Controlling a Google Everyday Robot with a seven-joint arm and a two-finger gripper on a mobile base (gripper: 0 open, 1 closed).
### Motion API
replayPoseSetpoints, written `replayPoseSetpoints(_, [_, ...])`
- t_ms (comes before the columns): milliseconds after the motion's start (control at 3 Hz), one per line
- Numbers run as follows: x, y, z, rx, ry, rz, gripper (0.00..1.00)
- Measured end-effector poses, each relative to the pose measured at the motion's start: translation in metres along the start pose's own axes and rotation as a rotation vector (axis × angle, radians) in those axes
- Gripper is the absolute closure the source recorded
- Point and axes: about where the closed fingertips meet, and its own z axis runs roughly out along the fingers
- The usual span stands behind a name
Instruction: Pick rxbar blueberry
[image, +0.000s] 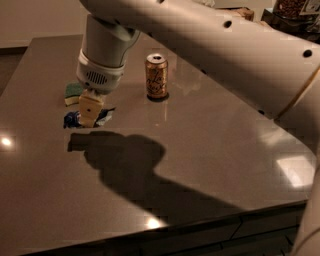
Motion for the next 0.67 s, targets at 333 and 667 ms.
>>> replayPoseSetpoints(333, [0.0108, 0.006, -0.0546, -0.013, -0.065, -0.074, 1.0])
replayPoseSetpoints(667, [0.0104, 0.0065, -0.0556, -0.013, -0.067, -0.08, 1.0])
